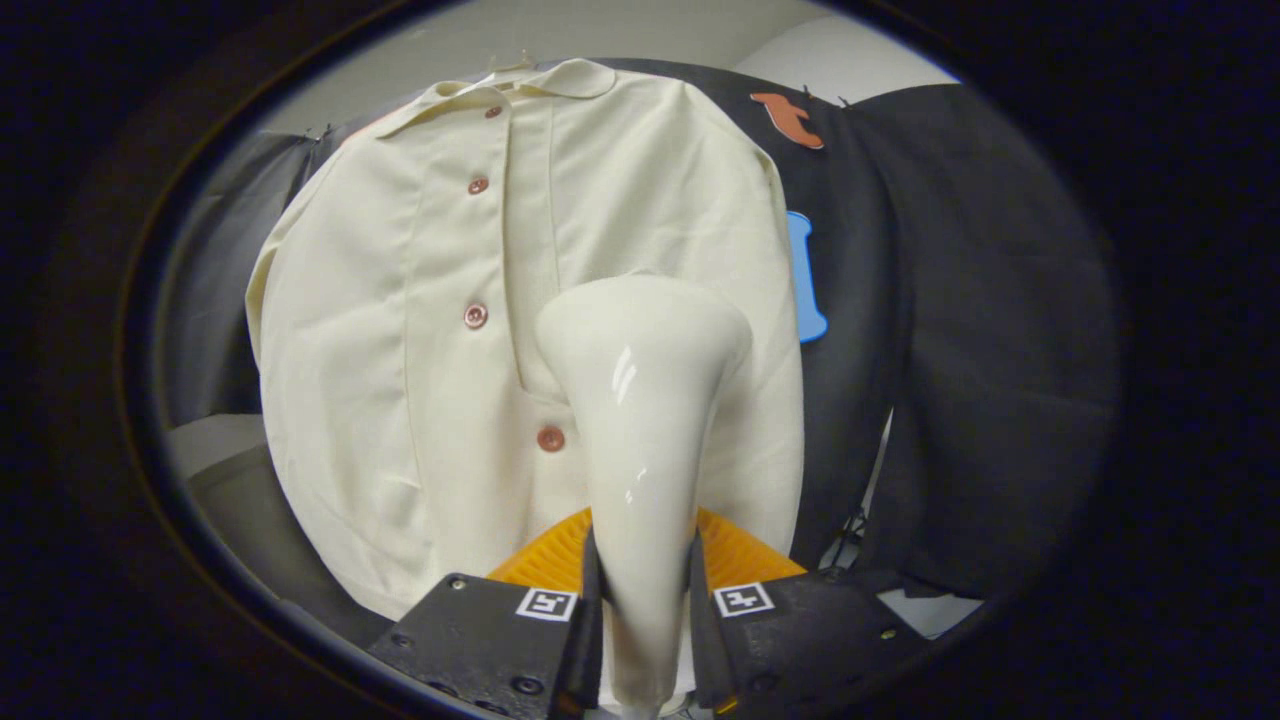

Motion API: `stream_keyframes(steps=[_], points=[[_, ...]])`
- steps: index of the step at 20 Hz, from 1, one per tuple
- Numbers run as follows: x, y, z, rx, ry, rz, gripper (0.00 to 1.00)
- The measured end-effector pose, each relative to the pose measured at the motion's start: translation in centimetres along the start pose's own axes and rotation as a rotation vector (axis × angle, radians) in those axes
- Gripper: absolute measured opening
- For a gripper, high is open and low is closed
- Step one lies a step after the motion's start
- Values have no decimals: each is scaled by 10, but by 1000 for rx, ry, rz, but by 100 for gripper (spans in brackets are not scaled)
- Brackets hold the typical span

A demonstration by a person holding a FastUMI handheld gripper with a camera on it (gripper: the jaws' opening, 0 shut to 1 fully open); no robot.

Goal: Iron the clothes twice with a garment steamer, once on the left side and once on the right side.

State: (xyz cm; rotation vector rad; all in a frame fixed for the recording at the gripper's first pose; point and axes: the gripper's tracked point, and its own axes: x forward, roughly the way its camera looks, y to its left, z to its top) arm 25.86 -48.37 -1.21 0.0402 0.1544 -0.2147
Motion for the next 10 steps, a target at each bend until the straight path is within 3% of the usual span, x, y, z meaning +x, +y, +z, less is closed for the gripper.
stream_keyframes(steps=[10], points=[[-15,-17,-82,36,39,-24,36]])
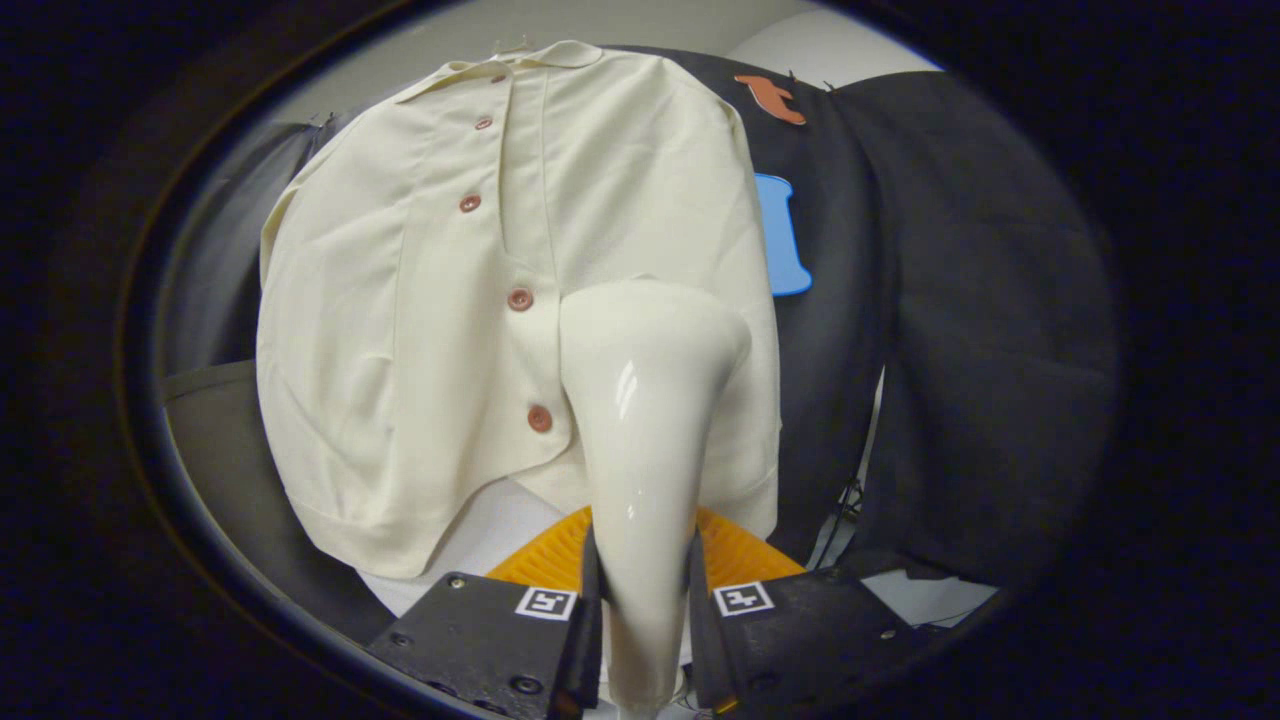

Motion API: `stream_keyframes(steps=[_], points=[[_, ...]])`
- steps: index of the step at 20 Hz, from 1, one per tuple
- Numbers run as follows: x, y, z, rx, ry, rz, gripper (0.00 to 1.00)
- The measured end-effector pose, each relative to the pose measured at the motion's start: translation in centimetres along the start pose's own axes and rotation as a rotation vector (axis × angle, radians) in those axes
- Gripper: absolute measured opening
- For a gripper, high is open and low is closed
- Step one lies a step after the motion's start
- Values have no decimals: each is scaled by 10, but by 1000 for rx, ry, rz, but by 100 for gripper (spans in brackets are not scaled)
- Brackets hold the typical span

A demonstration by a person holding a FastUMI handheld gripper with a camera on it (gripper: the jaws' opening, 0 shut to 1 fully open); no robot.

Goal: Iron the clothes twice with a garment steamer, once on the left side and once on the right side.

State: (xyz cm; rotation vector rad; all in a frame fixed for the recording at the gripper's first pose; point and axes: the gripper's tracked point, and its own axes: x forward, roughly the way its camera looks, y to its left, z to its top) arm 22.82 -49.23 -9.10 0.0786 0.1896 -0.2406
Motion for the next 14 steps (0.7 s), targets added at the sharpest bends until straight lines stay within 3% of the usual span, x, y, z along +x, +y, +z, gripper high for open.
stream_keyframes(steps=[6,12,14], points=[[-7,-8,-66,39,60,-5,36],[-11,-18,-92,60,58,-20,36],[-16,-23,-94,47,77,-62,36]])
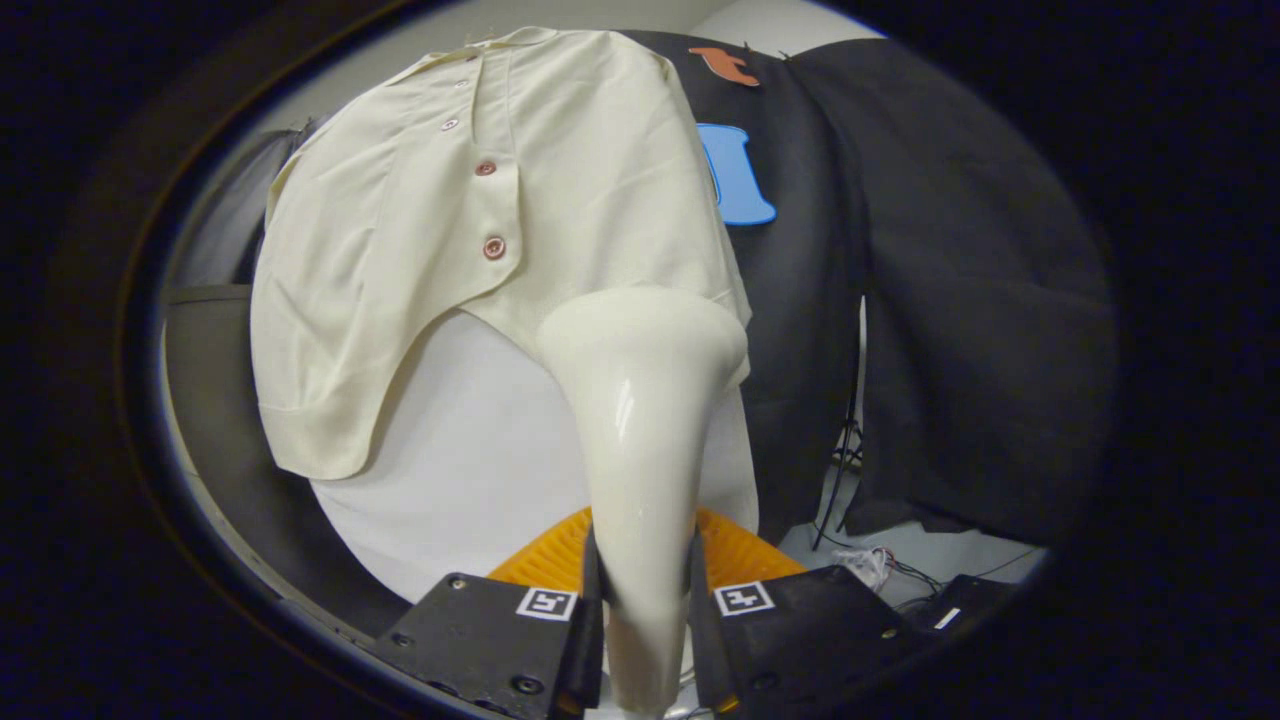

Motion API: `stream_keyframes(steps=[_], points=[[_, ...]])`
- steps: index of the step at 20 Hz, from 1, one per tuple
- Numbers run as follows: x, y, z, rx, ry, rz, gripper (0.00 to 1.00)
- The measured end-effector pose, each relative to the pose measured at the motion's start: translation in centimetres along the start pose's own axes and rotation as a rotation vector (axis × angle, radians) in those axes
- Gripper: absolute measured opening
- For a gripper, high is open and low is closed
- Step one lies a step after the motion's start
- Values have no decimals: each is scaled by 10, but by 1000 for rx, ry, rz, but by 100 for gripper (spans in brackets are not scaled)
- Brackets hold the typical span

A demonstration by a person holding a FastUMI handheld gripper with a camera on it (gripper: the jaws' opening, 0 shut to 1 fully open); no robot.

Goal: Iron the clothes twice with a garment steamer, once on the left side and once on the right side.

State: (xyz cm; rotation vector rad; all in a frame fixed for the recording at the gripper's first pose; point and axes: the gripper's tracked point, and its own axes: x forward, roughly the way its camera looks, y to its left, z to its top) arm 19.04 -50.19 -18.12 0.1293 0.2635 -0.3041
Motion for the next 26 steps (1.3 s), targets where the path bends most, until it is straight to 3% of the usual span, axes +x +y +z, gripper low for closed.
stream_keyframes(steps=[4,18,26], points=[[-20,2,21,-38,-4,-45,36],[-124,63,176,-66,-192,-91,36],[-179,130,228,-82,-243,-54,35]])
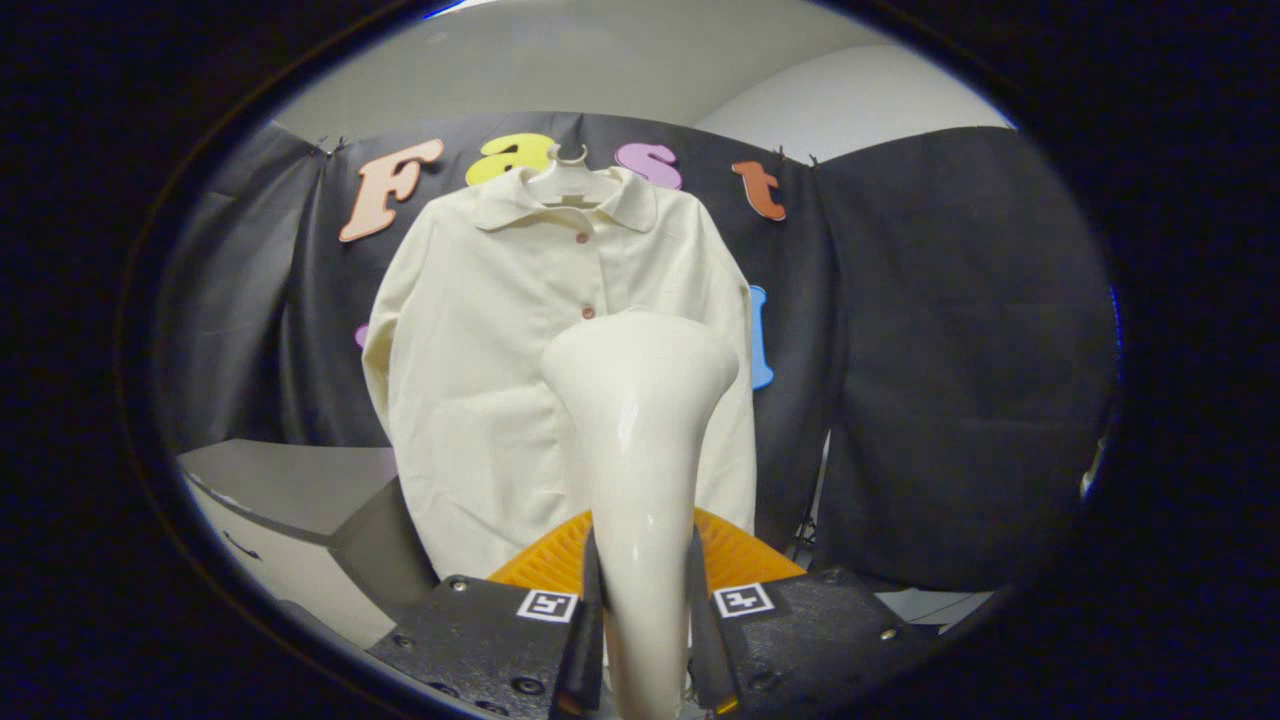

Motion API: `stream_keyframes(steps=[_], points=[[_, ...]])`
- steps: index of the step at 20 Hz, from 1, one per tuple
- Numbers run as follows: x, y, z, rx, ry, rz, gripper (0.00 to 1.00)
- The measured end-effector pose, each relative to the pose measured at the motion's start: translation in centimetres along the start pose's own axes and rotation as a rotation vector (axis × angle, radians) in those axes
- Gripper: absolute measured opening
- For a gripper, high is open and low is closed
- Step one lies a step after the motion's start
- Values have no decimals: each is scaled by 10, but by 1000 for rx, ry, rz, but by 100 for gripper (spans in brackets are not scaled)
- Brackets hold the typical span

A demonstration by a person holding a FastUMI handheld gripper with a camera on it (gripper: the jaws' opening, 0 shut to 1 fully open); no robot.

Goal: Iron the clothes twice with a garment steamer, once on the left side and once on the right side.

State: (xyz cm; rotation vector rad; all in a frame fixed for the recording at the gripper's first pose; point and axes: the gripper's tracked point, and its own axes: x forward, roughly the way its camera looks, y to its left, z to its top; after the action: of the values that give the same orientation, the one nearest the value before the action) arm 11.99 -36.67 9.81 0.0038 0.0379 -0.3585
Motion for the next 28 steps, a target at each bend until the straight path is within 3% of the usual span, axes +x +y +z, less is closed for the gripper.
stream_keyframes(steps=[10,20,28], points=[[-77,83,15,-39,2,35,36],[-143,171,-14,-63,-4,148,36],[-181,211,-25,-86,-57,168,36]])
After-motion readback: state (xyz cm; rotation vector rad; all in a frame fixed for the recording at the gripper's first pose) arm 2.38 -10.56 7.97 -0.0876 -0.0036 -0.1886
